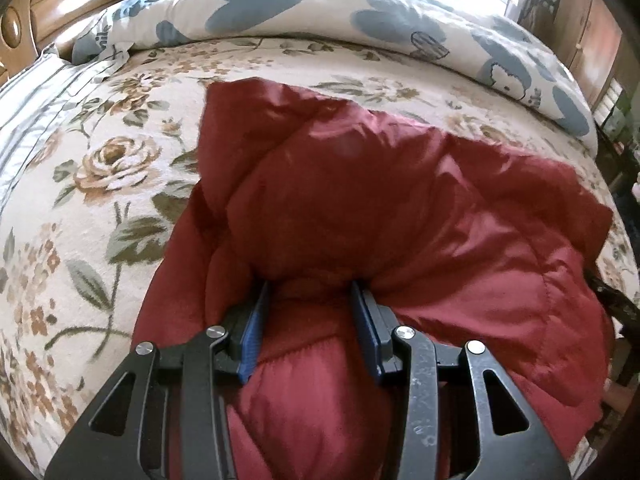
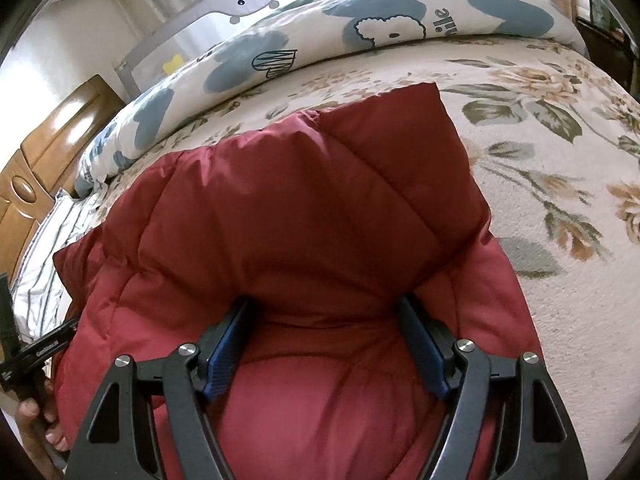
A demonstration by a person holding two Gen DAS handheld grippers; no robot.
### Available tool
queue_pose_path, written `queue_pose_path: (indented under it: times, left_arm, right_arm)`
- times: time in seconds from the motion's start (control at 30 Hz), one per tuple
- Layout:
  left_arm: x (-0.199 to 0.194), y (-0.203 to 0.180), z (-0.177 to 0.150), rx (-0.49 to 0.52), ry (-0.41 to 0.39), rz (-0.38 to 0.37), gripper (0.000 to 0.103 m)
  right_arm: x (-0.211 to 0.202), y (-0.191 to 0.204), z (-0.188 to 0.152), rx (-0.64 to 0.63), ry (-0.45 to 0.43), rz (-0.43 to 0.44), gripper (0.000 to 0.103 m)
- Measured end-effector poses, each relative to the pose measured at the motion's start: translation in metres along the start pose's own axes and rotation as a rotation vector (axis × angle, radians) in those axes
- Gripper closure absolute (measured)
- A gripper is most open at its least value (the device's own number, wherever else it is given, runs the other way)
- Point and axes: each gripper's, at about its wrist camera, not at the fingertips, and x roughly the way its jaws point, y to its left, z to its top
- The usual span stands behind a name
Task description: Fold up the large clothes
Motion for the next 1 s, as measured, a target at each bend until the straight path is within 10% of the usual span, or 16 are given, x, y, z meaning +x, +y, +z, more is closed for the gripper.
queue_pose_path:
  times: [0.6,1.0]
  left_arm:
    - [-0.066,0.041,-0.032,-0.089,-0.074,-0.116,0.061]
    - [-0.061,0.087,-0.043,-0.213,-0.049,-0.159,0.044]
  right_arm:
    - [-0.058,0.000,-0.011,-0.011,-0.033,0.008,0.026]
    - [-0.090,-0.041,-0.033,0.050,-0.020,0.025,0.021]
